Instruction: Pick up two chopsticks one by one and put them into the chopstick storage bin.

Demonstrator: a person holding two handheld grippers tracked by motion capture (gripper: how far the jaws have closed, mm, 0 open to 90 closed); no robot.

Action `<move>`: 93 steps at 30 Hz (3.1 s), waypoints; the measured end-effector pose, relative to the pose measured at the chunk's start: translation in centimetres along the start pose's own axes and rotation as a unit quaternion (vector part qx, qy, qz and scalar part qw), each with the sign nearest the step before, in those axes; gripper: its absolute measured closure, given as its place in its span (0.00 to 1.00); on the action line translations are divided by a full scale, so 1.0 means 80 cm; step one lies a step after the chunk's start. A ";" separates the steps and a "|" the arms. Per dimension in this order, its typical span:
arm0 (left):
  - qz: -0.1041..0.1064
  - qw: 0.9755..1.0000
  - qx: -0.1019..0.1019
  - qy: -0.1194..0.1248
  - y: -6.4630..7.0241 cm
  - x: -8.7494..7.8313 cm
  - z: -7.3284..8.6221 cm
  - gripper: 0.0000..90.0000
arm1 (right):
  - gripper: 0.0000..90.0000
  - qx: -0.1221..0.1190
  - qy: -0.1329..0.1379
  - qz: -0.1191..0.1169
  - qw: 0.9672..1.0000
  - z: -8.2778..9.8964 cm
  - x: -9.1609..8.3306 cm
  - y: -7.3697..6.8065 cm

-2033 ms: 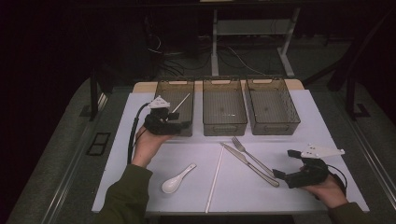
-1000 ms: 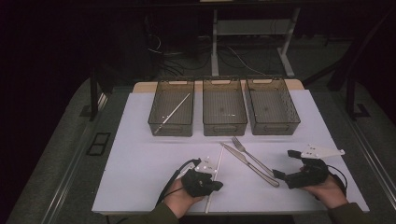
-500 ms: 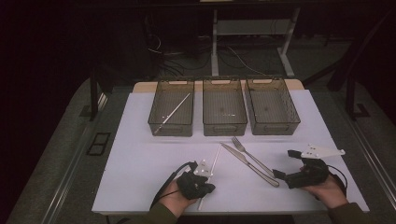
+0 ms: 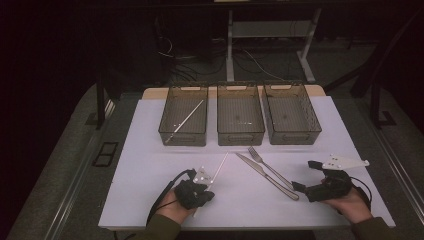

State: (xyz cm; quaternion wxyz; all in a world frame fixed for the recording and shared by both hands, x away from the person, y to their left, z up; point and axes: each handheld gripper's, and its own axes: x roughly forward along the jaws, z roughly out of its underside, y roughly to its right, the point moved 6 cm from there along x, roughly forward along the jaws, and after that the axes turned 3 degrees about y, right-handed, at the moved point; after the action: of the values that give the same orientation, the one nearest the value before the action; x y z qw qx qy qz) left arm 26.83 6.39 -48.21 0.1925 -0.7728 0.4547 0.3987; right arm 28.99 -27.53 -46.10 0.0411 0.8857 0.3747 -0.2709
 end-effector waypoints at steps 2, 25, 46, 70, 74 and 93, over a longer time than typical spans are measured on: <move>-0.003 1.000 0.001 0.001 -0.003 -0.001 0.001 0.99 | 0.01 0.001 0.000 0.000 1.000 0.000 0.000 0.000; -0.046 0.993 -0.073 0.083 -0.097 0.025 -0.096 0.75 | 0.01 0.003 -0.002 0.001 1.000 0.000 0.001 0.001; -0.080 0.990 -0.096 0.061 -0.120 0.095 -0.124 0.89 | 0.01 0.002 0.002 -0.001 1.000 0.000 0.000 0.001; -0.023 0.995 -0.062 0.069 -0.059 0.095 -0.133 0.96 | 0.01 0.002 0.001 -0.001 1.000 0.000 -0.001 0.001; -0.002 0.997 -0.047 0.069 -0.034 0.101 -0.139 0.96 | 0.01 0.002 0.001 -0.001 1.000 0.000 -0.001 0.001; 0.039 0.996 0.005 0.077 -0.004 0.084 -0.137 0.79 | 0.01 0.000 0.002 -0.003 1.000 -0.001 -0.002 0.000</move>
State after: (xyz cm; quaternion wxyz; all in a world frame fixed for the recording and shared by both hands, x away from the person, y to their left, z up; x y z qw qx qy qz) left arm 33.71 -4.37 -46.84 0.1447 -0.7819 0.5003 0.3427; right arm 28.94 -27.59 -45.99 0.0399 0.8854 0.3771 -0.2689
